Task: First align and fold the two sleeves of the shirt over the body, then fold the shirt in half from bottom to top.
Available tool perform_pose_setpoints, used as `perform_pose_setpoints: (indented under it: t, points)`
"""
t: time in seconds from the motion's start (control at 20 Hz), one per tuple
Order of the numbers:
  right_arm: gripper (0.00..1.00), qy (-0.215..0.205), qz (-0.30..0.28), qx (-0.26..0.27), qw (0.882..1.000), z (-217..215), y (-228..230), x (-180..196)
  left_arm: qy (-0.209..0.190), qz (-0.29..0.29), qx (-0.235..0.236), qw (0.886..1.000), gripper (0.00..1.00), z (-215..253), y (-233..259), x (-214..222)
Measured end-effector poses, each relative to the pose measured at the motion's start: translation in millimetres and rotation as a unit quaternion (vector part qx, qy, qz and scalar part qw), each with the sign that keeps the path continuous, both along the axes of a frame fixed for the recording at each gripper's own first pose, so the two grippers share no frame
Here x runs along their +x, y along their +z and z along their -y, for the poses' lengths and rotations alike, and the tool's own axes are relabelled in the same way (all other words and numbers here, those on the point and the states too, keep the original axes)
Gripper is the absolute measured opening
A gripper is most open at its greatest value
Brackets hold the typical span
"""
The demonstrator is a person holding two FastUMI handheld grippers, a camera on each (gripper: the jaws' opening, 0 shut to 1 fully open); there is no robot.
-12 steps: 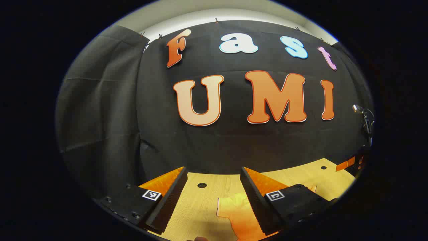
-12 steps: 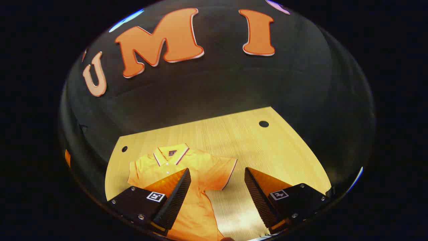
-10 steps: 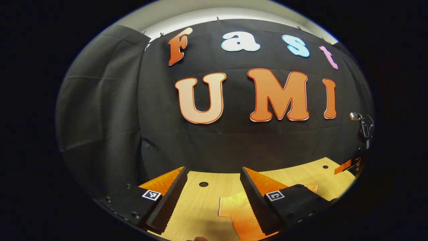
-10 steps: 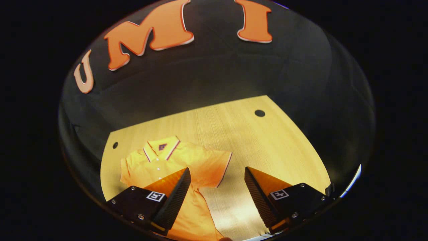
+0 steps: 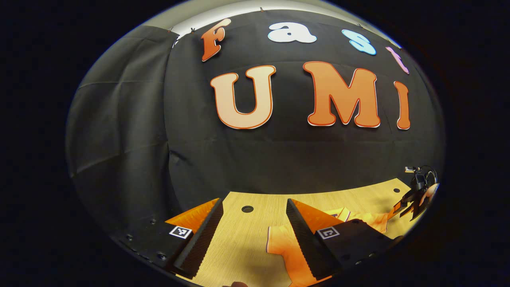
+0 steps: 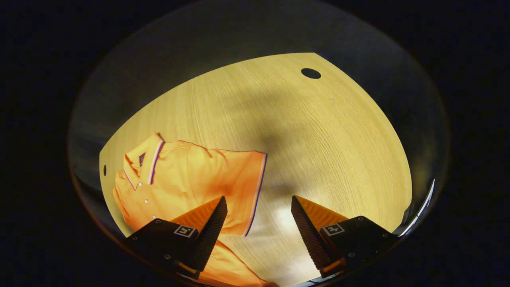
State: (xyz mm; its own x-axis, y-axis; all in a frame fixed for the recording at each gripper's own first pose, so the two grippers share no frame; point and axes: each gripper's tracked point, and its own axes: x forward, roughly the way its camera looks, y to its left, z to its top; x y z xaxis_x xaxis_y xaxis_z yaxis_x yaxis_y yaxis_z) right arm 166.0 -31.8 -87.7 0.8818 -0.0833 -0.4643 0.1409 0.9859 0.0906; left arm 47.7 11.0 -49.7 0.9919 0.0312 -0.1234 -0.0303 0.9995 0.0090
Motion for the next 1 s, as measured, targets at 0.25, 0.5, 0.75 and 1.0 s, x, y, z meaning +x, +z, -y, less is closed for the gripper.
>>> perform_pose_setpoints:
  t: [0.25, 0.5, 0.75, 1.0]
  points:
    - [0.99, -0.004, -0.029, 0.001, 1.0, -1.6, -14.7, 14.3, 0.0, -0.022, -0.003, 1.0, 0.98, -0.3, -18.0, 11.4]
    - [0.96, -0.002, -0.048, -0.025, 0.999, -2.3, -25.8, 20.6, 0.002, -0.028, 0.0, 1.0, 0.96, -3.6, -21.5, 15.8]
    - [0.93, -0.006, -0.047, -0.02, 0.999, -0.3, -26.1, 21.9, 0.001, -0.035, -0.012, 0.999, 0.98, -3.1, -29.3, 12.0]
    - [0.33, -0.003, -0.031, -0.006, 0.999, -6.0, -22.1, 25.0, -0.002, -0.036, 0.0, 0.999, 0.98, -2.2, -30.1, 7.6]
